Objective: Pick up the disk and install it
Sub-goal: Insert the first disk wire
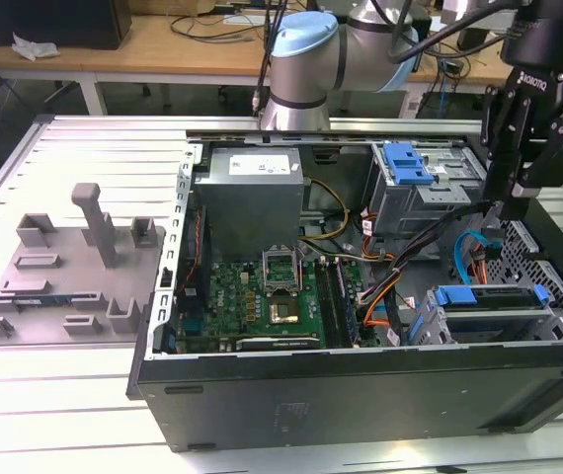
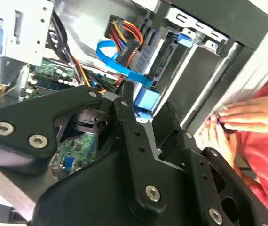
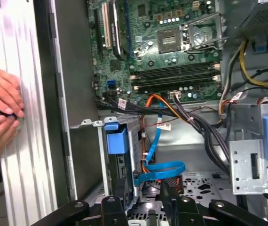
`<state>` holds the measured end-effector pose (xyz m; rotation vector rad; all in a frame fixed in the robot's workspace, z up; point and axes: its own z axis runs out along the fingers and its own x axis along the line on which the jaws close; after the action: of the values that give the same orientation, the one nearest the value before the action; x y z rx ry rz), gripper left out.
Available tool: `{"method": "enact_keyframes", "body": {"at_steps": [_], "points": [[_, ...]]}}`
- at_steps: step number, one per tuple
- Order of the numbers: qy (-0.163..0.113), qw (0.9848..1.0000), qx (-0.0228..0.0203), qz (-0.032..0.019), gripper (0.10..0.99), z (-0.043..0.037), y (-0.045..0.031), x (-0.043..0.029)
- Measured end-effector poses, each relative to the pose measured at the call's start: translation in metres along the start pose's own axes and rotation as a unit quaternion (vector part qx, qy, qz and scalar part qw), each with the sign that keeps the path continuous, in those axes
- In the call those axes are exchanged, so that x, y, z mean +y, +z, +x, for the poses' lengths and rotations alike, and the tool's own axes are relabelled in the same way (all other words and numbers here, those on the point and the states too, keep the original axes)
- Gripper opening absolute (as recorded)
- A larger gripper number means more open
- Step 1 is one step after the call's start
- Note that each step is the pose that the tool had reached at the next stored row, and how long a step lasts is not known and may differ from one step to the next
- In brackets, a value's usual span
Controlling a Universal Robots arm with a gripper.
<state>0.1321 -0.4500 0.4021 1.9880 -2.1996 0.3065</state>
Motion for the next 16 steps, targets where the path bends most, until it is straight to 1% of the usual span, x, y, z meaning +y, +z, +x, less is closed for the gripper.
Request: {"method": "enact_keyframes", "body": {"at_steps": [2, 3, 4, 5, 6, 8, 10, 11, 12, 13, 14, 15, 16], "points": [[-0.001, 0.9995, 0.0304, 0.0029, 0.439, -0.0101, -0.0022, 0.0010], [-0.001, 0.9993, 0.0370, 0.0035, 0.439, -0.0171, -0.0023, 0.0012], [-0.001, 0.9993, 0.0373, 0.0035, 0.439, -0.0197, -0.0013, 0.0005], [-0.001, 0.9993, 0.0369, 0.0034, 0.439, -0.0205, 0.0000, -0.0009], [0.000, 0.9994, 0.0341, 0.0029, 0.439, -0.0211, 0.0007, -0.0039], [0.001, 0.9996, 0.0270, 0.0018, 0.439, -0.0217, 0.0011, -0.0077], [0.005, 0.9999, 0.0137, -0.0005, 0.439, -0.0226, 0.0023, -0.0140], [0.009, 0.9999, 0.0129, -0.0019, 0.439, -0.0233, 0.0048, -0.0147], [0.016, 0.9997, 0.0180, -0.0025, 0.439, -0.0234, 0.0051, -0.0146], [0.021, 0.9995, 0.0245, -0.0022, 0.439, -0.0234, 0.0055, -0.0146], [0.022, 0.9993, 0.0292, -0.0018, 0.439, -0.0235, 0.0056, -0.0146], [0.024, 0.9991, 0.0362, -0.0012, 0.439, -0.0237, 0.0057, -0.0147], [0.025, 0.9986, 0.0475, -0.0002, 0.439, -0.0244, 0.0060, -0.0148]]}}
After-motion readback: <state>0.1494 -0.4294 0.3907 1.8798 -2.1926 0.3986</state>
